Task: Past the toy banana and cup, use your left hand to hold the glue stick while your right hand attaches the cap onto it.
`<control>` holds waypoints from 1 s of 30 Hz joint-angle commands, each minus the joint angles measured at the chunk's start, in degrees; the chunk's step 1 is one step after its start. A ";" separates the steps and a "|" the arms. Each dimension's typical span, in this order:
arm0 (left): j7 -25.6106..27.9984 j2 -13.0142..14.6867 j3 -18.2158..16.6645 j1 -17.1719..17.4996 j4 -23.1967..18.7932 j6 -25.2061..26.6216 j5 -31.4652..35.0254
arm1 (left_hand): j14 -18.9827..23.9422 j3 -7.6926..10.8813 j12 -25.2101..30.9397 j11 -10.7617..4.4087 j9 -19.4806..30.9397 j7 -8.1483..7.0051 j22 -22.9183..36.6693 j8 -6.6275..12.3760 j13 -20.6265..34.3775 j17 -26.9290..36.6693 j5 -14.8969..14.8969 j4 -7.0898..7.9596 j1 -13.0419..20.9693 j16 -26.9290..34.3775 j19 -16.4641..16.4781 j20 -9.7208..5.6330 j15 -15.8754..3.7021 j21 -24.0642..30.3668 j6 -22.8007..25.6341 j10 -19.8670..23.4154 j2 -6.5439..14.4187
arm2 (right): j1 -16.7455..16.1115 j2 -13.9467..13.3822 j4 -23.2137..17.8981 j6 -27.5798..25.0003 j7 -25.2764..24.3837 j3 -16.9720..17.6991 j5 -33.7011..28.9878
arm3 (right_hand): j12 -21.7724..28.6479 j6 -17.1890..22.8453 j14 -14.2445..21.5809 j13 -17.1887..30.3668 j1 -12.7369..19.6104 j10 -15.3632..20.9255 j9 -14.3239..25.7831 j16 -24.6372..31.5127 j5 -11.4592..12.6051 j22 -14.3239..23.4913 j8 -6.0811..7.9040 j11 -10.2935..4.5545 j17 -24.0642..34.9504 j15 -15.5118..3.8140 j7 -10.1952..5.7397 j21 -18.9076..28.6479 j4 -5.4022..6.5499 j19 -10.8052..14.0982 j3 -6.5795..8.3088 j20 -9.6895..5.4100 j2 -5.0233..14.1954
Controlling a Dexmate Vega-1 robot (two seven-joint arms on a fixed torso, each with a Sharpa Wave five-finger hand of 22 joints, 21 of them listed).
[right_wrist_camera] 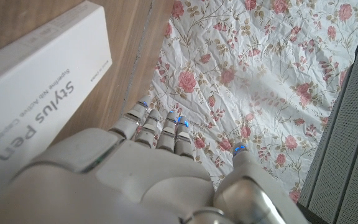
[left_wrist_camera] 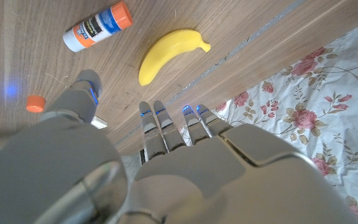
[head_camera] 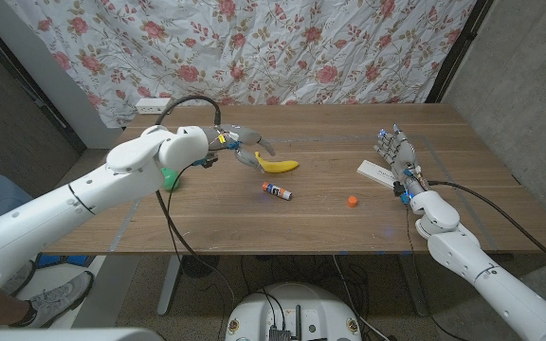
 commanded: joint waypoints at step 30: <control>-5.31 -7.91 4.99 1.83 1.19 0.40 20.37 | -0.24 -2.71 -0.11 0.05 0.18 -0.11 0.14 -0.18 0.02 0.08 -0.36 0.17 1.53 0.15 -0.85 -3.07 -5.72 0.06 -0.70 2.75 -0.32 | -2.17 -0.64 -1.59 -0.59 -1.29 1.38 1.08 | 0.12 -0.44 -0.79 -0.03 0.53 -1.11 0.13 0.15 -0.37 0.16 0.11 -0.03 -0.37 0.32 -0.20 -0.16 -0.61 -0.92 0.45 -0.16 0.49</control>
